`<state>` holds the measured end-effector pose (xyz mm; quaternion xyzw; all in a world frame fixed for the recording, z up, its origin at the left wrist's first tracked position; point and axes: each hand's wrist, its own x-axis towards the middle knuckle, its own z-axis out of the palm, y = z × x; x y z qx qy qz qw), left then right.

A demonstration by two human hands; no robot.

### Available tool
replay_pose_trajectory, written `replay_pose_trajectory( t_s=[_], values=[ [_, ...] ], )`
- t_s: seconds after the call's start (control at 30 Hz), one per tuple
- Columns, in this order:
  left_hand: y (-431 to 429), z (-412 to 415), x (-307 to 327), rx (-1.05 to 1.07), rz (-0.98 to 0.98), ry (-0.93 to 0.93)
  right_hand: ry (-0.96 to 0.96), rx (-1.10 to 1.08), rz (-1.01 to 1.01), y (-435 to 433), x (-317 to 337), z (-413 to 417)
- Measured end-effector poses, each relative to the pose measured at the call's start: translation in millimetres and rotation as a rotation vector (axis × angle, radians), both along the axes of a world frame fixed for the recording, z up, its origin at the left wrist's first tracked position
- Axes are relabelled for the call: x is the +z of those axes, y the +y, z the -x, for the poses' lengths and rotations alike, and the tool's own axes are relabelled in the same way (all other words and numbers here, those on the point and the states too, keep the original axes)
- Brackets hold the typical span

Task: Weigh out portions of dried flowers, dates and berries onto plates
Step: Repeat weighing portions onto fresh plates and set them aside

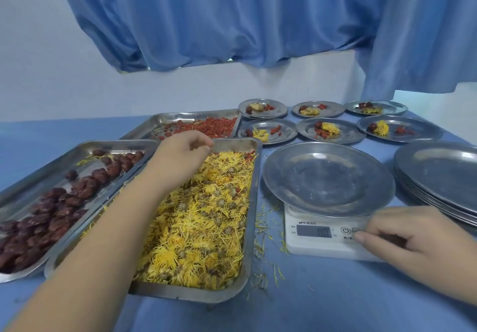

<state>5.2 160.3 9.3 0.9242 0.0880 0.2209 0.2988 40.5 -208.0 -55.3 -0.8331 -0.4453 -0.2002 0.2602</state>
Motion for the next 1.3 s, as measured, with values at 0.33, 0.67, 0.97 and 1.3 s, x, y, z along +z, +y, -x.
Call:
replay_pose_trajectory(
  t_s=[0.33, 0.67, 0.97, 1.3],
  values=[
    [8, -46, 7, -0.086, -0.576, 0.547, 0.013, -0.023, 0.02, -10, 3, 0],
    [21, -33, 8, -0.096, -0.394, 0.545, 0.052, -0.017, 0.049, -12, 6, 2],
    [16, -16, 30, -0.131, -0.041, 0.397, 0.073, -0.023, 0.05, -11, 6, 2],
    [-52, -26, 49, -0.313, -0.042, 0.274, 0.103, -0.02, 0.043, -12, 6, 1]
  ],
)
